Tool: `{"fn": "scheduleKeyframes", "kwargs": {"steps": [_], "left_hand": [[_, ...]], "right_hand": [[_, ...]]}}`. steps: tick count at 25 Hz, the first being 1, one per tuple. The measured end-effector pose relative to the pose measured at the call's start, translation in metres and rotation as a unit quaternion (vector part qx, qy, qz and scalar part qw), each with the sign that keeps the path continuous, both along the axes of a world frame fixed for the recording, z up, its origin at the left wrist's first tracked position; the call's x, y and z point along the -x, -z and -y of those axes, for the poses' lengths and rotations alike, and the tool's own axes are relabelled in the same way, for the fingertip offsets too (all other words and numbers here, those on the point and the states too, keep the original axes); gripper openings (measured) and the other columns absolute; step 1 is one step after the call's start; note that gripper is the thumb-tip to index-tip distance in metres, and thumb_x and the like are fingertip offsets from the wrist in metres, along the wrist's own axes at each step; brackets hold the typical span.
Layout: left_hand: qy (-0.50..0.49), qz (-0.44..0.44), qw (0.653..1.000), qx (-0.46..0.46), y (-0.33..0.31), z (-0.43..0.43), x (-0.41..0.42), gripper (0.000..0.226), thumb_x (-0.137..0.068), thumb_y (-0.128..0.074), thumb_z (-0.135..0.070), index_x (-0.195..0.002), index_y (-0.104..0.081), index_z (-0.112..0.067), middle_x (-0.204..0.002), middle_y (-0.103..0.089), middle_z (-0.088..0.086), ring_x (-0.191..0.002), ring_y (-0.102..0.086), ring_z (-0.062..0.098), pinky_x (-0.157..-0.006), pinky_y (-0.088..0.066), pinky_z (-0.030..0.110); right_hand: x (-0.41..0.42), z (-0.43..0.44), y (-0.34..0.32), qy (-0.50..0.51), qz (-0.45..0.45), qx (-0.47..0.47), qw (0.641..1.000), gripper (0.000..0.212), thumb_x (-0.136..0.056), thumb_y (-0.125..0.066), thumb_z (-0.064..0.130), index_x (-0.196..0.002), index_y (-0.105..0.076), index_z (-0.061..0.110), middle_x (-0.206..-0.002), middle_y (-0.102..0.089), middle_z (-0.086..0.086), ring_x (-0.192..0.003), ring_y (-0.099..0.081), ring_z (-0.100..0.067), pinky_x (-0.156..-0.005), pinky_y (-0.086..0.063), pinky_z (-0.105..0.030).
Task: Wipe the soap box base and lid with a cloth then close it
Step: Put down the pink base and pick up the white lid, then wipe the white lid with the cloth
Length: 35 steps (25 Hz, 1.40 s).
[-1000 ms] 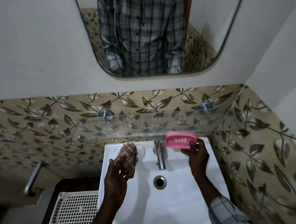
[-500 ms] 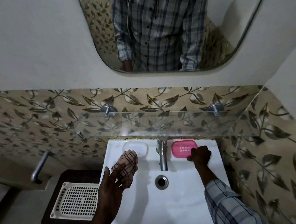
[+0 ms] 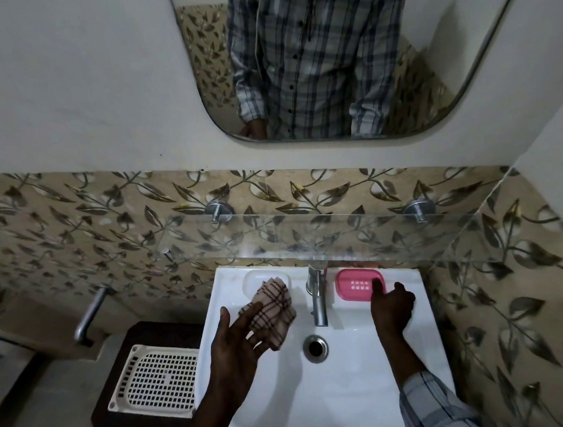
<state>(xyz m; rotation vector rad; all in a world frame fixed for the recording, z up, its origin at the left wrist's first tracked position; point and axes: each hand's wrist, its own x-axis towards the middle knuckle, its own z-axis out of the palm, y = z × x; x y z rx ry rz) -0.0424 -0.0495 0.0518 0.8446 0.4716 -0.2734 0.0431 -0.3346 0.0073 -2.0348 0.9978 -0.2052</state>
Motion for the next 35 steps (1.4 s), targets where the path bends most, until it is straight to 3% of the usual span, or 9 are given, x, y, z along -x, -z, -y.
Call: {"fn": "scheduleKeyframes", "kwargs": {"steps": [3, 5, 8, 11, 15, 21, 23, 29, 35], "left_hand": [[-0.018, -0.035, 0.997, 0.073, -0.006, 0.002, -0.001, 0.072, -0.088, -0.049, -0.064, -0.125, -0.067, -0.005, -0.117, -0.072, 0.019, -0.093, -0.074, 0.03, -0.081, -0.054, 0.042], [-0.015, -0.045, 0.992, 0.117, -0.009, 0.004, -0.001, 0.074, -0.088, -0.05, -0.065, -0.125, -0.068, -0.002, -0.116, -0.072, 0.022, -0.092, -0.073, 0.031, -0.081, -0.055, 0.041], [0.012, -0.048, 0.988, 0.146, -0.01, 0.011, -0.003, 0.075, -0.091, -0.046, -0.065, -0.124, -0.069, -0.002, -0.122, -0.069, 0.025, -0.1, -0.072, 0.034, -0.083, -0.058, 0.045], [0.05, -0.039, 0.993, 0.104, -0.01, 0.017, -0.009, 0.07, -0.09, -0.048, -0.064, -0.123, -0.07, -0.007, -0.115, -0.072, 0.018, -0.092, -0.069, 0.032, -0.084, -0.055, 0.042], [0.058, -0.011, 0.997, -0.046, -0.006, 0.022, -0.007, 0.05, -0.09, -0.055, -0.056, -0.119, -0.073, -0.021, -0.1, -0.073, 0.003, -0.064, -0.053, 0.017, -0.062, -0.048, 0.031], [0.044, 0.006, 0.983, -0.176, 0.005, 0.033, -0.001, 0.066, -0.082, -0.078, -0.024, -0.135, -0.043, -0.046, -0.115, -0.074, 0.005, -0.088, -0.075, 0.021, -0.067, -0.058, 0.033], [0.036, -0.021, 0.987, -0.155, 0.014, 0.028, -0.009, 0.081, -0.08, -0.08, -0.008, -0.135, -0.034, -0.044, -0.112, -0.075, 0.01, -0.091, -0.076, 0.024, -0.067, -0.061, 0.036], [0.076, -0.005, 0.975, -0.21, 0.034, 0.012, -0.047, 0.019, -0.093, -0.066, -0.022, -0.103, -0.077, -0.009, -0.103, -0.078, 0.017, -0.095, -0.073, 0.032, -0.078, -0.06, 0.039], [0.111, -0.027, 0.79, -0.602, 0.051, -0.029, -0.11, 0.057, -0.089, -0.073, -0.019, -0.131, -0.055, 0.015, -0.128, -0.062, 0.033, -0.126, -0.056, 0.041, -0.11, -0.035, 0.038]], "right_hand": [[0.055, -0.039, -0.019, -0.044, 0.158, -0.052, 0.985, 0.042, -0.089, -0.058, 0.054, -0.082, -0.071, 0.015, -0.074, -0.073, -0.009, -0.07, -0.07, -0.03, -0.067, -0.056, -0.042], [0.081, -0.072, -0.026, -0.101, 0.098, -0.235, 0.962, 0.059, -0.078, -0.064, 0.068, -0.071, -0.069, 0.01, -0.058, -0.07, -0.004, -0.051, -0.065, -0.024, -0.054, -0.056, -0.039], [0.086, -0.104, -0.034, -0.16, -0.021, -0.539, 0.827, 0.068, -0.078, -0.063, 0.069, -0.101, -0.076, 0.007, -0.095, -0.077, -0.016, -0.087, -0.07, -0.028, -0.082, -0.057, -0.041], [0.073, -0.113, -0.047, -0.117, 0.052, -0.649, 0.75, 0.047, -0.096, -0.056, 0.034, -0.132, -0.059, 0.005, -0.13, -0.064, -0.023, -0.123, -0.058, -0.038, -0.104, -0.045, -0.05], [0.063, -0.122, -0.049, -0.05, 0.103, -0.601, 0.791, 0.044, -0.089, -0.054, -0.01, -0.133, -0.053, -0.004, -0.128, -0.06, -0.032, -0.121, -0.056, -0.05, -0.106, -0.041, -0.062], [0.076, -0.135, -0.044, -0.095, 0.102, -0.5, 0.855, 0.031, -0.079, -0.068, -0.011, -0.11, -0.065, -0.008, -0.089, -0.075, -0.021, -0.076, -0.073, -0.04, -0.064, -0.06, -0.039], [0.078, -0.134, -0.043, -0.1, 0.096, -0.51, 0.849, 0.033, -0.079, -0.063, -0.017, -0.108, -0.068, -0.001, -0.095, -0.077, -0.021, -0.081, -0.075, -0.039, -0.063, -0.06, -0.039], [0.062, -0.134, -0.046, -0.02, 0.092, -0.618, 0.78, 0.042, -0.087, -0.055, -0.016, -0.129, -0.055, -0.008, -0.124, -0.064, -0.03, -0.104, -0.065, -0.043, -0.07, -0.061, -0.043], [0.045, -0.117, -0.051, 0.008, 0.066, -0.609, 0.79, 0.043, -0.085, -0.055, -0.018, -0.127, -0.058, -0.008, -0.126, -0.061, -0.033, -0.116, -0.059, -0.048, -0.1, -0.044, -0.065]]}}
